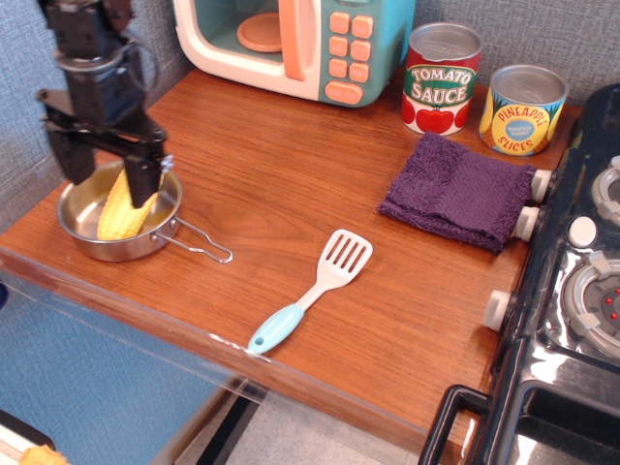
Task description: Place the corn on top of the cloth.
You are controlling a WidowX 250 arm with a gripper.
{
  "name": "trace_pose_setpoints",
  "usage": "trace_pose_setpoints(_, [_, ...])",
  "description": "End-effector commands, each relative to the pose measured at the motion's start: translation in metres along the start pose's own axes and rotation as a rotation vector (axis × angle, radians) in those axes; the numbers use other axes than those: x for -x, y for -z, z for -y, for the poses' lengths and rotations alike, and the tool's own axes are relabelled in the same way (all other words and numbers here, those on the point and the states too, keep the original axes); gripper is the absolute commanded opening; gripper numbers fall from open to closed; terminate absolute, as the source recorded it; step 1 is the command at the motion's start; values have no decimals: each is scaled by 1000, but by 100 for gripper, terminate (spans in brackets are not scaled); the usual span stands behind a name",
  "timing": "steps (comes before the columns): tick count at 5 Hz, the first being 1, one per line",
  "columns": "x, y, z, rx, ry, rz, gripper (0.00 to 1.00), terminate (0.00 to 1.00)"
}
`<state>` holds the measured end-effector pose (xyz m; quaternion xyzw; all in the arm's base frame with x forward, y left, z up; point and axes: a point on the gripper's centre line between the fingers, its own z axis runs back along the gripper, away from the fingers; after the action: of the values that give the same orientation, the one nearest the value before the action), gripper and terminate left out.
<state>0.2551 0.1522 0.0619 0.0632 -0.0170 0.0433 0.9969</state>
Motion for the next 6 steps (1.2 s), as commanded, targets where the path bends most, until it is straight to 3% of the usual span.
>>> trace_pose_setpoints(1, [-10,16,-11,-7,-16,-26,100,0])
trace_pose_setpoints(3, [-10,30,-8,-13,-34,-67,100,0])
trace_pose_setpoints(4, [-11,30,-7,-13,-39,-59,0,0])
trace_pose_setpoints(5, [-11,29,-5,-12,-35,-58,0,0])
trace_pose_setpoints(6, [-15,10,1,-20,-52,-4,0,0])
